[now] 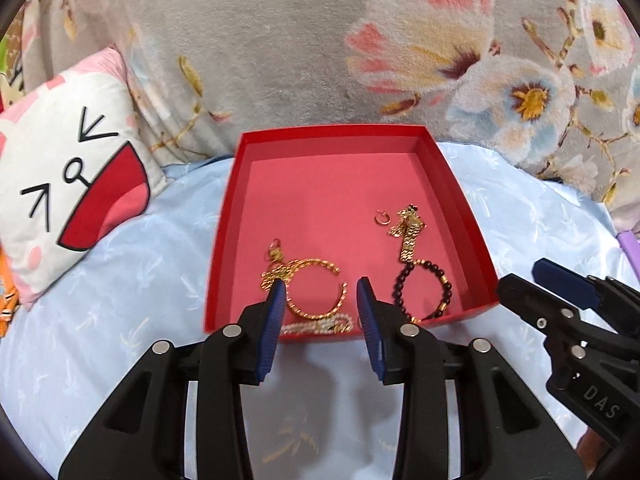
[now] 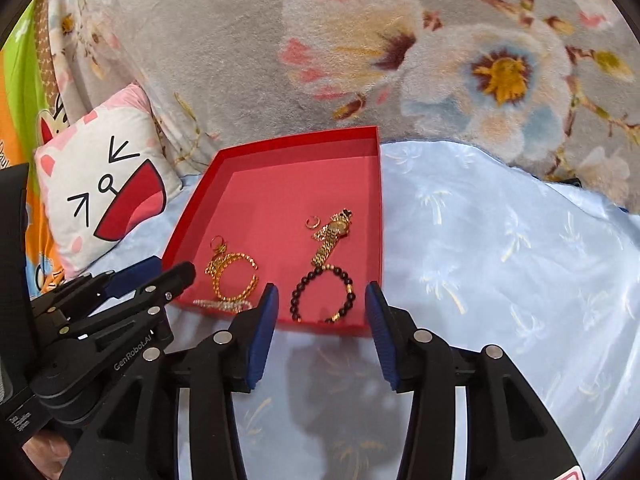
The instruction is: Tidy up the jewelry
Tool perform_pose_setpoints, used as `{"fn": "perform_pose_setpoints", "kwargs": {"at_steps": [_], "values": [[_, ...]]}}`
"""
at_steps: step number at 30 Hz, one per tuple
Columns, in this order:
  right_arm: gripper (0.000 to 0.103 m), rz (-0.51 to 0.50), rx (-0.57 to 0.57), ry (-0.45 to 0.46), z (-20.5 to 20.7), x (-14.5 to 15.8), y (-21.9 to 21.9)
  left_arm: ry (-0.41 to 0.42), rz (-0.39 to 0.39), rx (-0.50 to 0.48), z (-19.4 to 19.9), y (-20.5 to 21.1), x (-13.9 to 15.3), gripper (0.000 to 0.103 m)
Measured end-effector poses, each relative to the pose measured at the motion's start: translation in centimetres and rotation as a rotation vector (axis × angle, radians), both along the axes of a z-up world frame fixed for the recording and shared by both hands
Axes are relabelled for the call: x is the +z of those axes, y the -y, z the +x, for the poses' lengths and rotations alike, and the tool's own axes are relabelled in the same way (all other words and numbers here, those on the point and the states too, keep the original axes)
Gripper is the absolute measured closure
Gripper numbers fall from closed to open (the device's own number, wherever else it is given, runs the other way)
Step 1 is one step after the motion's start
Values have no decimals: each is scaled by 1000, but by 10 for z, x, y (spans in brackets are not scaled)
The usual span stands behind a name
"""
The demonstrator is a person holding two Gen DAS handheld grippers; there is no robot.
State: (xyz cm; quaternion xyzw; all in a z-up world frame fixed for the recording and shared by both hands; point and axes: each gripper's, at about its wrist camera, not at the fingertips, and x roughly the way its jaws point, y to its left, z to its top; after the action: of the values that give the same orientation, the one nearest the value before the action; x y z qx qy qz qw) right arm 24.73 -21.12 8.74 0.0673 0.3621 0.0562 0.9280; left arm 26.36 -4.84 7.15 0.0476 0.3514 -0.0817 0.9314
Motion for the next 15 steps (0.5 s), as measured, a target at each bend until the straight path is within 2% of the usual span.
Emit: {"fn": "perform_pose_setpoints", "kwargs": {"at_steps": [3,6,12,15], "values": [[58,-33,-5,8,-12,-3,-5,23,23,9,-14,1,0,68],[57,-57,-4,12,-24,-8,-11,4,6,0,-24,-1,-6,67],[52,-89,3,12,-37,-17,-20,-18,21,8,-36,-1,-23,66],[50,-80,8,0,-40,-23,-21,-27,24,16,-40,-1,-31,58]]}}
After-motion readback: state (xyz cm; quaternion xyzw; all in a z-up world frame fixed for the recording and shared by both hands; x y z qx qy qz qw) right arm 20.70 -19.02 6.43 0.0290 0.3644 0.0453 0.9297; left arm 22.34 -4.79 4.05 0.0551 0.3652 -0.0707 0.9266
